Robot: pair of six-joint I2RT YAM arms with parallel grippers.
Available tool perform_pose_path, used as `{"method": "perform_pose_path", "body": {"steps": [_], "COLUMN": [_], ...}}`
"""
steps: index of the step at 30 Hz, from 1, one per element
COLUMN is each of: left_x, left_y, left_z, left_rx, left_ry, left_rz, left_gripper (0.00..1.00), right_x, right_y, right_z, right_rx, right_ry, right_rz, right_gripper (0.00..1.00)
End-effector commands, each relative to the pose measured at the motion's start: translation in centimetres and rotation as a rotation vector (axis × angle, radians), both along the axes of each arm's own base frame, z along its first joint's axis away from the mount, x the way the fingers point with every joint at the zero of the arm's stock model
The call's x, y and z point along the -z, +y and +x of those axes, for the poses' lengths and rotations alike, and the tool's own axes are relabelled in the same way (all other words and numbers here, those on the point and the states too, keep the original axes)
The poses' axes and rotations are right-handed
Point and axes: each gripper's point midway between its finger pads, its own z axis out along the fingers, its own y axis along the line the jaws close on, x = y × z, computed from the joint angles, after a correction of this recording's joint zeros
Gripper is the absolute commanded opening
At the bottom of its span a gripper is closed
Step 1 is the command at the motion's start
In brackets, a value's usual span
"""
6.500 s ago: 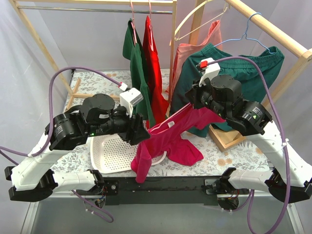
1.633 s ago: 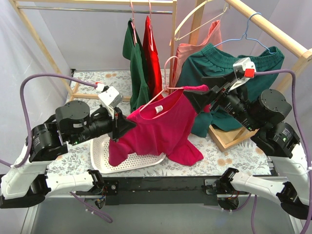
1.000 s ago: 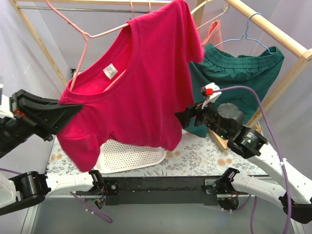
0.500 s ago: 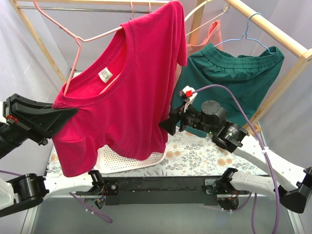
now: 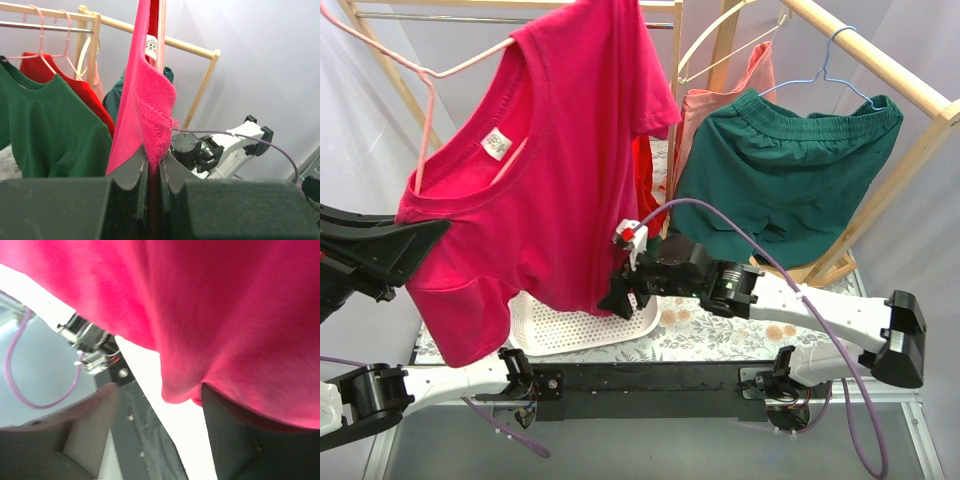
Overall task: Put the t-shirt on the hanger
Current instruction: Place the hanger at the clothesline.
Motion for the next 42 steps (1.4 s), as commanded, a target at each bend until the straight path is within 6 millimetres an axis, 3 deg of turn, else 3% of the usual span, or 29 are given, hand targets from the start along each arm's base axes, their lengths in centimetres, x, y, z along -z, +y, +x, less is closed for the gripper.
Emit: {"method": "perform_pose_path", "body": {"steps": [1,5,6,9,12,16,18,21,28,30,32,34,39,42], "left_x": [-2.6,-2.6,-2.5,-2.6,-2.8,-2.4,-2.2,-2.2,-2.7,-2.8,-2.8,-2.8,-1.9,-1.0], "left_y": [2.3,3.1,3.1,3.9,5.0,5.0,5.1,5.2,7.5,8.2,9.0,9.7,11.8,12.5], "left_z": [-0.1,-0.2,-0.1,-0.4,-0.8,-0.6,-0.5,-0.7,-0.6,-0.9,-1.5,-2.3,-3.3,-2.2], "left_rx": [-0.061,-0.078,-0.080,-0.089,-0.102,-0.114,-0.119,-0.118,-0.213,-0.228,-0.227,-0.214,-0.228,-0.316], "left_ry": [-0.046,-0.048,-0.047,-0.055,-0.067,-0.065,-0.067,-0.074,-0.094,-0.114,-0.134,-0.153,-0.139,-0.094], "left_rz": [-0.117,-0.131,-0.128,-0.152,-0.175,-0.164,-0.162,-0.164,-0.180,-0.180,-0.190,-0.197,-0.208,-0.197], "left_gripper": [0.00,0.00,0.00,0.00,0.00,0.00,0.00,0.00,0.00,0.00,0.00,0.00,0.00,0.00], "right_x": [-4.6,-5.0,-4.2,-4.4,-5.6,-6.6,-8.1,-8.2,-7.6,-8.2,-7.1,-7.8,-8.0,-8.6], "right_y": [2.3,4.1,4.5,5.4,6.7,8.5,10.2,10.9,8.4,7.5,6.5,5.2,2.5,1.5], "right_z": [0.9,0.0,0.0,-0.3,-0.5,-1.5,-3.0,-4.5,-2.4,-2.1,-1.3,-0.7,0.5,0.8], "right_rx": [0.035,0.022,0.016,-0.007,-0.038,-0.101,-0.149,-0.168,-0.044,-0.015,0.043,0.092,0.161,0.193], "right_ry": [-0.059,-0.101,-0.095,-0.104,-0.135,-0.194,-0.244,-0.258,-0.275,-0.274,-0.270,-0.274,-0.257,-0.261], "right_rz": [0.073,0.040,0.016,0.010,0.017,-0.009,-0.002,-0.020,-0.049,-0.038,-0.064,-0.038,-0.012,0.002], "right_gripper": [0.59,0.43,0.33,0.02,0.01,0.01,0.01,0.01,0.01,0.08,0.12,0.16,0.19,0.19]}}
